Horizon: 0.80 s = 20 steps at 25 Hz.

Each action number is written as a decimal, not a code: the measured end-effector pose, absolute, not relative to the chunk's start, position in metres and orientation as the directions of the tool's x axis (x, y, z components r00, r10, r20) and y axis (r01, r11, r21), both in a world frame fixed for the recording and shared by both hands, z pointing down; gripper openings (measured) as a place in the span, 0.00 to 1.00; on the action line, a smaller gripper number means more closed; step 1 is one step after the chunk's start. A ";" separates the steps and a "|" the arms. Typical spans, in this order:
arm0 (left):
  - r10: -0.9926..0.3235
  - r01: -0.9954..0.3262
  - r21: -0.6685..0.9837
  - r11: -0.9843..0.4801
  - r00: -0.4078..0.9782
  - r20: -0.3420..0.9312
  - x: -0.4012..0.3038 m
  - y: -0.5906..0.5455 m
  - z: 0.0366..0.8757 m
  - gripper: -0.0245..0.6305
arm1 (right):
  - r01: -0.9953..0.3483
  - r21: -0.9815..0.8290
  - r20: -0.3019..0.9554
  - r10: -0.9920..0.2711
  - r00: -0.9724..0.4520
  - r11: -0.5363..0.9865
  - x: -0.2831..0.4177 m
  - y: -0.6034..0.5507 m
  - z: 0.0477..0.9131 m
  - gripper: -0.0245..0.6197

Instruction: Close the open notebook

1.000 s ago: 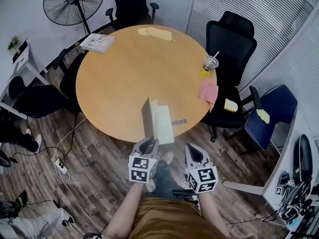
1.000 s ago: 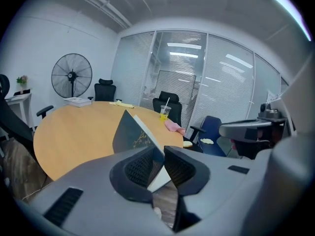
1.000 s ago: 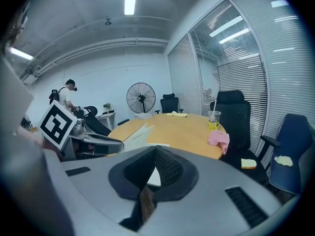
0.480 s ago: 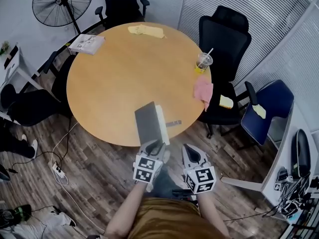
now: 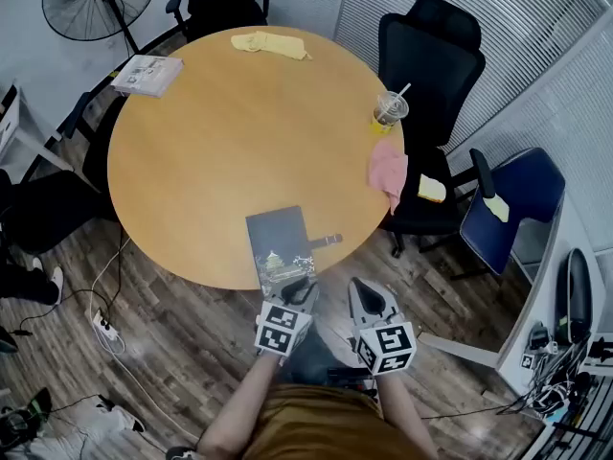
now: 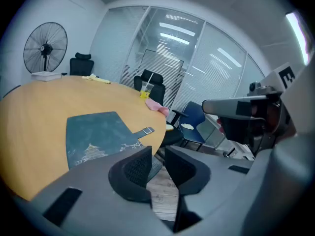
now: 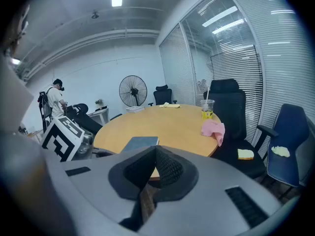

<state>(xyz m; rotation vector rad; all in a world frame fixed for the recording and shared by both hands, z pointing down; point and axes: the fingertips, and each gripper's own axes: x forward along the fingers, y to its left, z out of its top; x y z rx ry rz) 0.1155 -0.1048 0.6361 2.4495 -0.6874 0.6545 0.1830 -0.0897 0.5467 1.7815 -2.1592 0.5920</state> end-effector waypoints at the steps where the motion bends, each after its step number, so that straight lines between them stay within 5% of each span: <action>1: -0.328 -0.585 0.347 -0.733 0.751 0.574 0.115 -0.109 0.642 0.19 | -0.978 -0.134 0.469 -0.860 -0.203 0.157 0.184 -0.092 0.549 0.06; 9: -0.324 -0.667 0.431 -0.608 0.704 0.632 0.101 -0.131 0.665 0.08 | -0.974 -0.143 0.492 -0.841 -0.224 0.176 0.190 -0.117 0.560 0.06; 20: -0.363 -0.676 0.447 -0.586 0.712 0.601 0.085 -0.133 0.653 0.07 | -0.960 -0.163 0.478 -0.833 -0.280 0.229 0.168 -0.119 0.556 0.06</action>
